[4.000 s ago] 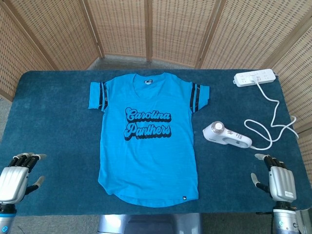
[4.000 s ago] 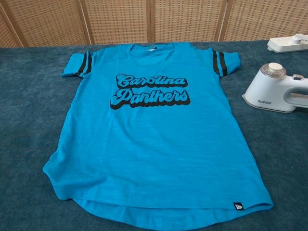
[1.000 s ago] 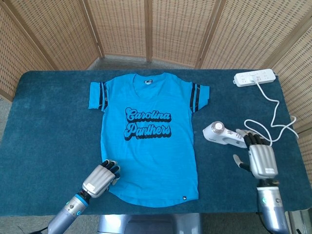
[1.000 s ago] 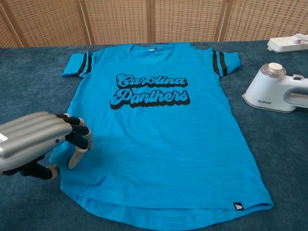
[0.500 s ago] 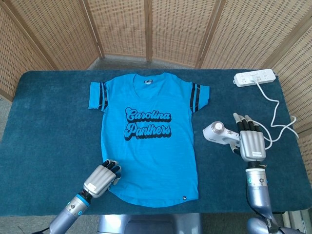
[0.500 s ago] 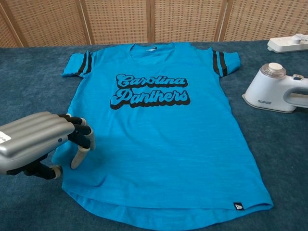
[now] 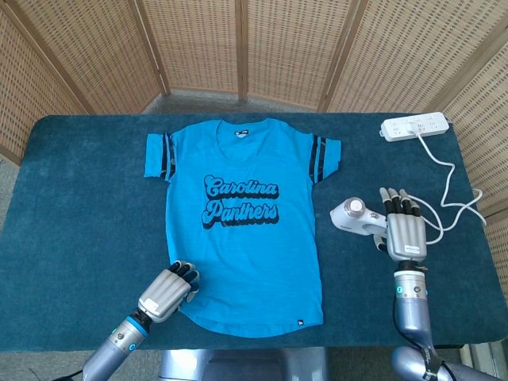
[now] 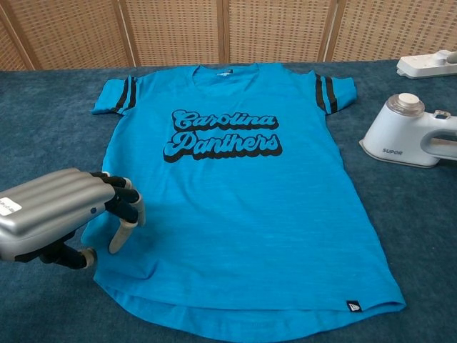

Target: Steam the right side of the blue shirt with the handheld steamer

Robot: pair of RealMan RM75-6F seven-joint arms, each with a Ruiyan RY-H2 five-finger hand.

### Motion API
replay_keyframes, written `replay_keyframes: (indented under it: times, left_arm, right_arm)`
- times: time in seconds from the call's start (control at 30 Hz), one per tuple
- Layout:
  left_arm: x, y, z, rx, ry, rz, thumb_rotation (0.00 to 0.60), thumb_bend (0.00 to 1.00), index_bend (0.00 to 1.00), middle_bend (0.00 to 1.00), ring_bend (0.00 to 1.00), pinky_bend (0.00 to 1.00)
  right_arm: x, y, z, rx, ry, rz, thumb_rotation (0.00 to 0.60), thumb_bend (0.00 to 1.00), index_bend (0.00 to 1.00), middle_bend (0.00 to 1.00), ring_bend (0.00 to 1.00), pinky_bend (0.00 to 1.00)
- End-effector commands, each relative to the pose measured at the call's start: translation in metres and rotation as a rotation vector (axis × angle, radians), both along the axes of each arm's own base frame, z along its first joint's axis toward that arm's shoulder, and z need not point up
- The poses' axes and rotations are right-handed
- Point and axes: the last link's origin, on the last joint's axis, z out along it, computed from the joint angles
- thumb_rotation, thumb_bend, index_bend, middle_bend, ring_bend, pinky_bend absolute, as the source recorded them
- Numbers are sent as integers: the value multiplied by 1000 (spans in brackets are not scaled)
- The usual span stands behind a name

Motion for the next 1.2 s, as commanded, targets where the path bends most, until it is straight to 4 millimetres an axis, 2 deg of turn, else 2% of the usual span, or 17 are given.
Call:
replay_keyframes:
  times: [0.03, 0.47, 0.83, 1.2]
  left_arm:
    - [0, 0, -1, -2, -3, 1, 600, 433, 645, 367, 232, 222]
    - [-3, 2, 1, 2, -9, 9, 600, 430, 645, 367, 232, 222]
    - [-1, 4, 1, 4, -24, 15, 600, 429, 645, 367, 232, 222]
    - [-3, 6, 1, 8, -19, 24, 600, 428, 645, 367, 232, 222]
  right_arm:
    - [-1, -5, -7, 6, 2, -20, 600, 289, 0, 82, 54, 144]
    - [-15, -21, -20, 6, 50, -78, 600, 288, 0, 83, 53, 144]
    - [-30, -35, -29, 0, 55, -111, 600, 306, 5, 128, 73, 153]
    - [-35, -50, -30, -49, 67, -77, 600, 346, 157, 219, 167, 205]
